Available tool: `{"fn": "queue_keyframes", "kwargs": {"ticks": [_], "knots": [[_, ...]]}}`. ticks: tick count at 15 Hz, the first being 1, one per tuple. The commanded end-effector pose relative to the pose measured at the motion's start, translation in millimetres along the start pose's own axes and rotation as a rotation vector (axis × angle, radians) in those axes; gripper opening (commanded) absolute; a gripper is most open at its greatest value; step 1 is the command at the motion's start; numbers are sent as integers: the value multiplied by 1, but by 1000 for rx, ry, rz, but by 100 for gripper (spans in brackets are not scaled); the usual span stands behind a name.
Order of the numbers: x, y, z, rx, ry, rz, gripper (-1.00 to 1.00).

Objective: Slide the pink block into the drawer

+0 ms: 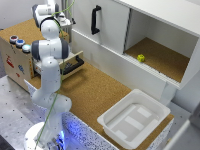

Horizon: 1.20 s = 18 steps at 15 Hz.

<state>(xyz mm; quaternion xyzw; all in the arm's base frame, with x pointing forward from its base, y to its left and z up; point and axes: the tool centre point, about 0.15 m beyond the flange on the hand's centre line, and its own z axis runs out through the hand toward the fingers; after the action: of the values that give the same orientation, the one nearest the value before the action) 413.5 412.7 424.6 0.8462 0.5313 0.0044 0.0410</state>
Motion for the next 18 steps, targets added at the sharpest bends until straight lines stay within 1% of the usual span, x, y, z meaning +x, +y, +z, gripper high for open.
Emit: {"fn": "queue_keyframes", "kwargs": {"ticks": [1, 5, 6, 9, 12, 15, 18], "knots": [[-25, 5, 5, 17, 49, 55, -100], [-28, 9, 4, 19, 60, 82, -100], [-30, 10, 2, 15, 68, 95, 100], [-37, 9, -8, 5, 100, 101, 100], [-58, 5, -17, -12, 142, 89, 100], [-78, 2, -16, 9, 188, 146, 100], [-94, -1, -12, 26, 204, 179, 100]]}}
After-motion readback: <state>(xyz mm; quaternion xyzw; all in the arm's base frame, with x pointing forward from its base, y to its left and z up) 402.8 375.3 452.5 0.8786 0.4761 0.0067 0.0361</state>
